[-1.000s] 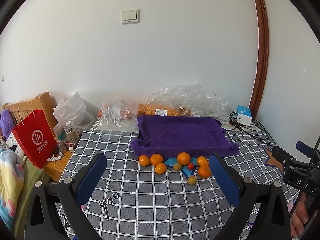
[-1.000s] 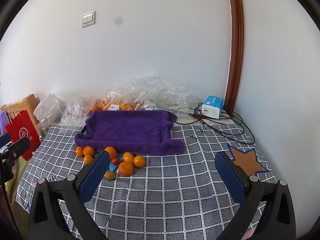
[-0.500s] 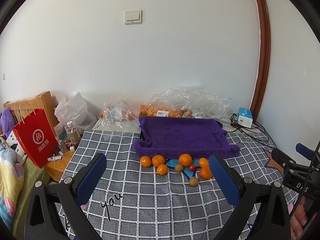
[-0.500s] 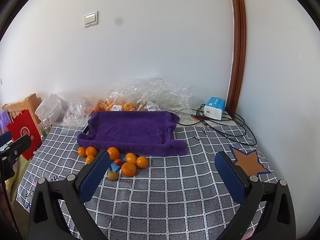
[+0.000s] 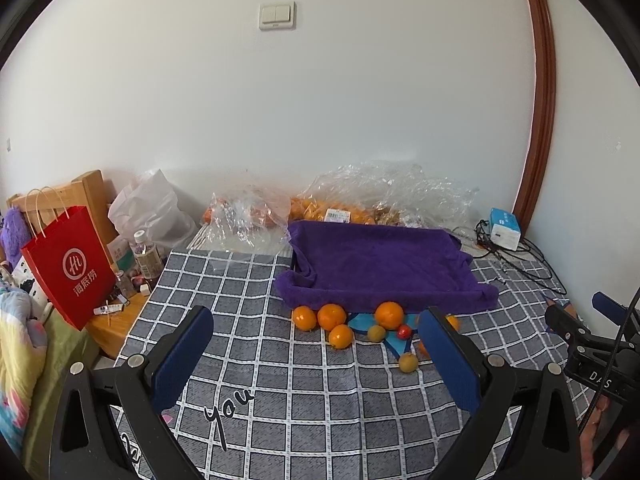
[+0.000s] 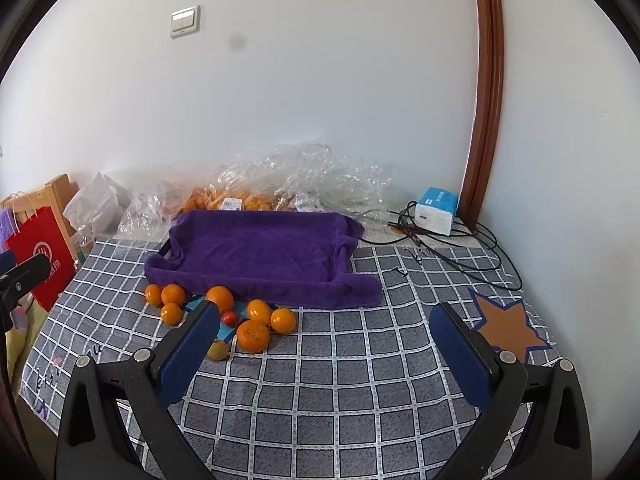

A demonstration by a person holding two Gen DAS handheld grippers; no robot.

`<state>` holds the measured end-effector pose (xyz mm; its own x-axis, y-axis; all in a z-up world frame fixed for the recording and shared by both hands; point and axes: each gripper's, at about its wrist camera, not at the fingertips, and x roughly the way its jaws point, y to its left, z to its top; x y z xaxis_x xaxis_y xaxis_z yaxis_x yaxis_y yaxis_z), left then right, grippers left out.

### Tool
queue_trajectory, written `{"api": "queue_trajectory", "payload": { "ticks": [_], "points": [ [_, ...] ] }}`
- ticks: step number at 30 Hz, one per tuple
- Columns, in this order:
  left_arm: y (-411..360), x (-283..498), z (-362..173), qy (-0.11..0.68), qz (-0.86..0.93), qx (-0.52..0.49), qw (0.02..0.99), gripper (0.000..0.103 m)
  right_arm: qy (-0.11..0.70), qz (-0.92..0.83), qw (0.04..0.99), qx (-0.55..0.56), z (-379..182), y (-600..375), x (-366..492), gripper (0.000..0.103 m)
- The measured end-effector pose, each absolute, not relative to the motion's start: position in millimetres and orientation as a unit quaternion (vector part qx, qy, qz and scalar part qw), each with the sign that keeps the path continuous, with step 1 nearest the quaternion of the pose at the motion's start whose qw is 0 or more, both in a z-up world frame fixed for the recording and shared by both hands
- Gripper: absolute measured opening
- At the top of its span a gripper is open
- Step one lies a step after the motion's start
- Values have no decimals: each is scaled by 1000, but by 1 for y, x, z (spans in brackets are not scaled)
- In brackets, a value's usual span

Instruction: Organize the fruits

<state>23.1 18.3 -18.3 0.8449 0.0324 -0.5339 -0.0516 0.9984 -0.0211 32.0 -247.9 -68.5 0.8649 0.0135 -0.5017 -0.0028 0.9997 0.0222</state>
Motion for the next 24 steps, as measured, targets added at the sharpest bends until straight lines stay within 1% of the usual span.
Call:
{"api": "queue_trajectory", "payload": {
  "ticks": [5,9,11,12,13,15,17,18,22,24],
  "points": [
    [26,45,-49,300,33,-9,953,103,294,20,956,13,-97,-244,61,101],
    [31,65,-75,327,35,-5,945,103,335,27,942,16,-125,-242,87,87],
    [34,75,-88,344,27,-11,938,102,354,31,934,25,-140,-243,101,83],
    [37,80,-94,353,24,-17,935,100,359,34,932,28,-146,-244,105,77],
    [39,84,-99,359,23,-21,933,99,363,35,931,31,-151,-244,110,74],
    [42,90,-107,367,18,-23,930,99,369,39,928,39,-160,-244,121,63],
    [46,96,-116,370,15,-25,929,95,378,54,923,45,-165,-242,130,57],
    [48,99,-120,371,15,-27,928,91,381,64,921,50,-168,-241,136,54],
    [53,108,-131,381,5,-37,924,87,391,87,913,70,-173,-238,151,51],
    [53,112,-134,384,4,-32,923,87,397,93,909,80,-177,-237,159,51]
  ]
}}
